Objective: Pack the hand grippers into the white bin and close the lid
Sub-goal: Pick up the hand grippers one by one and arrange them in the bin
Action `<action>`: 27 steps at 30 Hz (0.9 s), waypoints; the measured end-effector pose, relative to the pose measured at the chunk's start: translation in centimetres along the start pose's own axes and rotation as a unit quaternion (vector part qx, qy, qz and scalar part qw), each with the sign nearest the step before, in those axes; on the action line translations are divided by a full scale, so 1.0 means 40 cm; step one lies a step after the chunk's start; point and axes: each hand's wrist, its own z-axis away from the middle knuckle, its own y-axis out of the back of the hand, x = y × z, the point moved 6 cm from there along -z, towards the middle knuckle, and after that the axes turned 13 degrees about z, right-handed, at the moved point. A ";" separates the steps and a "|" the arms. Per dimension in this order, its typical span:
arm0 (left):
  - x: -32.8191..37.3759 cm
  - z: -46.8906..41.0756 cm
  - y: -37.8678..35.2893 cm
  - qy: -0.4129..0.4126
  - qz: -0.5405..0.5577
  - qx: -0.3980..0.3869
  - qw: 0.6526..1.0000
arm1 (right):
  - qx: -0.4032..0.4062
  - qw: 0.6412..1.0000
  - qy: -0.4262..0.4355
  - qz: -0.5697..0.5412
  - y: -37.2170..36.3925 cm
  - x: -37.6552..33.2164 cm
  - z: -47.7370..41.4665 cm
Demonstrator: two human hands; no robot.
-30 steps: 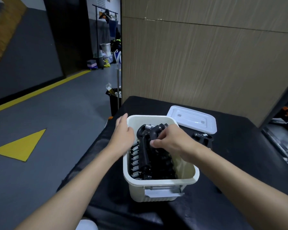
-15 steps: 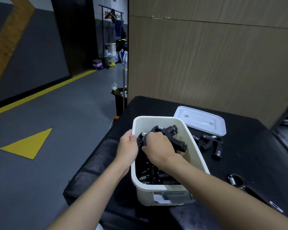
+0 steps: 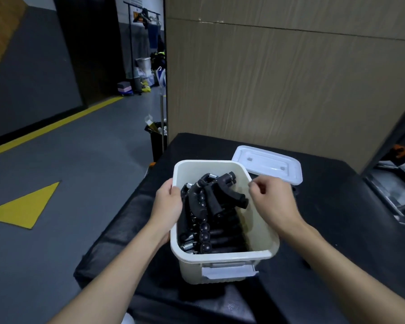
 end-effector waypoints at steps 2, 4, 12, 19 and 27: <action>0.008 0.004 -0.002 -0.008 -0.004 0.005 1.000 | 0.038 0.998 -0.058 0.005 0.033 0.104 0.028; 0.016 0.007 -0.008 -0.017 -0.008 0.006 1.000 | 0.037 0.991 -0.121 0.046 0.037 0.226 0.052; 0.028 0.012 -0.011 -0.022 -0.032 0.009 0.999 | -0.301 0.883 -0.249 0.263 -0.068 0.504 0.167; 0.027 0.018 -0.011 0.004 -0.034 0.010 0.999 | -0.306 0.893 -0.211 0.256 -0.057 0.522 0.137; 0.023 0.015 -0.007 0.009 -0.052 0.008 0.999 | -0.336 0.891 -0.180 0.246 -0.072 0.513 0.167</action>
